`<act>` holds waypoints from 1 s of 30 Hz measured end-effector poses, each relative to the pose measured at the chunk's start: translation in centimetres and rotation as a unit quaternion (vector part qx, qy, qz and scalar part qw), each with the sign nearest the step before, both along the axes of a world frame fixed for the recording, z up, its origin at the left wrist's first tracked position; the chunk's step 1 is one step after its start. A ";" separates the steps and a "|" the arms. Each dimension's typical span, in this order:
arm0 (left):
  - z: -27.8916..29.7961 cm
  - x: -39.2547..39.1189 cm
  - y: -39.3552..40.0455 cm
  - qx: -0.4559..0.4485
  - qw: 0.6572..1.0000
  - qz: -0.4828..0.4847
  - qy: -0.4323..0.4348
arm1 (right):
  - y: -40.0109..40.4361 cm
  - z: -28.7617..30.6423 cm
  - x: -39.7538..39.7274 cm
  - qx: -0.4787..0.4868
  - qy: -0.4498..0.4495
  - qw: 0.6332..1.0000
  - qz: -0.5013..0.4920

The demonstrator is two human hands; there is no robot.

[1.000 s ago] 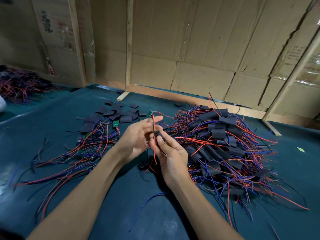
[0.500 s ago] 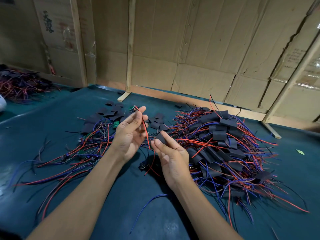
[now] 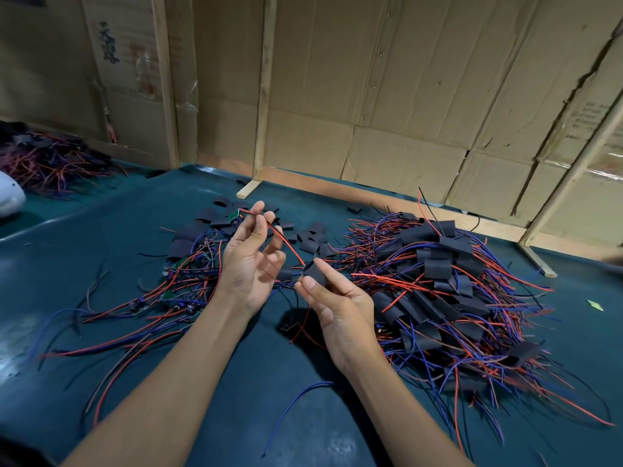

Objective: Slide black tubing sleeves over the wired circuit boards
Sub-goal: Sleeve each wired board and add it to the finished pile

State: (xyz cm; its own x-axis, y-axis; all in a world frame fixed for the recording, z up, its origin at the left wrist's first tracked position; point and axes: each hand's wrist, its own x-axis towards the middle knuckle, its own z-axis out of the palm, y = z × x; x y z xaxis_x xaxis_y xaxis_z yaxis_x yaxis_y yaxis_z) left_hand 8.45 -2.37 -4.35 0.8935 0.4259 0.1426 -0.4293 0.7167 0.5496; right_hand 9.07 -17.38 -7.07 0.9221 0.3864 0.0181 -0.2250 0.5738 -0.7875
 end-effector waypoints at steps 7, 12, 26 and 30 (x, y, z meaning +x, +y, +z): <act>-0.2 0.2 -0.1 0.022 1.000 0.007 0.004 | 0.1 -0.1 0.0 0.005 -0.010 1.000 0.016; -0.3 0.2 -0.2 0.028 1.000 0.010 0.004 | 0.1 -0.2 0.0 0.004 -0.012 1.000 0.018; 0.0 0.1 -0.5 -0.034 0.999 0.001 -0.004 | 0.0 -0.1 0.1 0.021 -0.003 1.000 0.007; 0.0 0.1 -0.6 -0.023 1.000 0.009 0.011 | 0.1 -0.1 0.1 0.023 -0.005 1.000 0.008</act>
State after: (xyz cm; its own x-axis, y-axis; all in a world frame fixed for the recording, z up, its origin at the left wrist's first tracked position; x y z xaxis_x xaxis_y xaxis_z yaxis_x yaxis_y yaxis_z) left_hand 8.54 -2.93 -4.37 0.8888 0.4467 0.1024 -0.4295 0.7341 0.5260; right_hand 9.16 -17.31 -7.18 0.9158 0.3991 0.0445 -0.2269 0.6058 -0.7626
